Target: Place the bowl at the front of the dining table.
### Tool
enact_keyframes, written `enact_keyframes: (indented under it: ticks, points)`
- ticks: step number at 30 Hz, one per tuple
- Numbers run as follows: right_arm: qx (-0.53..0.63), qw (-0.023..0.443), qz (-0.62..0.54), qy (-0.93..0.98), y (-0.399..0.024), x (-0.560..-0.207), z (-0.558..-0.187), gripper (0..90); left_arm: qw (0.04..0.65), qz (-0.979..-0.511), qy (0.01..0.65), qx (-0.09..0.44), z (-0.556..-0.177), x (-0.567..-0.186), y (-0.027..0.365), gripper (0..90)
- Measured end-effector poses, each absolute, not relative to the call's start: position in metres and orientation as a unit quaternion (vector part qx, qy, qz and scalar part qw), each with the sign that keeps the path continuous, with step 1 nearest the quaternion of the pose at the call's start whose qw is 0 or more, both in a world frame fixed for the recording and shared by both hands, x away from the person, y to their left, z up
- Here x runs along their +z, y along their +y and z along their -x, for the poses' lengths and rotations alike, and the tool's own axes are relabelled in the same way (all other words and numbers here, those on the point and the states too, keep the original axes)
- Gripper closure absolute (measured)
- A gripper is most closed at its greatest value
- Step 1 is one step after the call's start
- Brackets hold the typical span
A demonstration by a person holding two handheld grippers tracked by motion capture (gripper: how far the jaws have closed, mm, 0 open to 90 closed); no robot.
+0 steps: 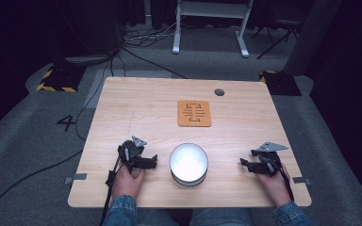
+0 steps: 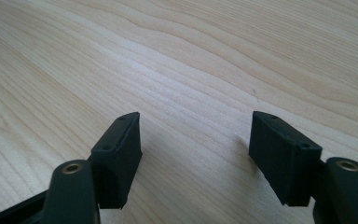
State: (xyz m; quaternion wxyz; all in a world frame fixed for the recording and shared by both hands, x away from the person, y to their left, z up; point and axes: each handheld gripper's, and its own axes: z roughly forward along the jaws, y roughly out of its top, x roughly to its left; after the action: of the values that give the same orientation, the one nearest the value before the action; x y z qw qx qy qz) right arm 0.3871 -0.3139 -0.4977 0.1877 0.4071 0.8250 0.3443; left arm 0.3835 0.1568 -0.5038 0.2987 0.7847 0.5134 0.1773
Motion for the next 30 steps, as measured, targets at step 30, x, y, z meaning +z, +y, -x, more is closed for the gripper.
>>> enact_keyframes:
  ticks: [30]
  points:
    - [0.380,0.131,-0.341,0.850,-0.267,-0.409,-0.382,47.7,0.299,-0.785,0.513,0.177,-0.383,-0.504,0.157,0.2]
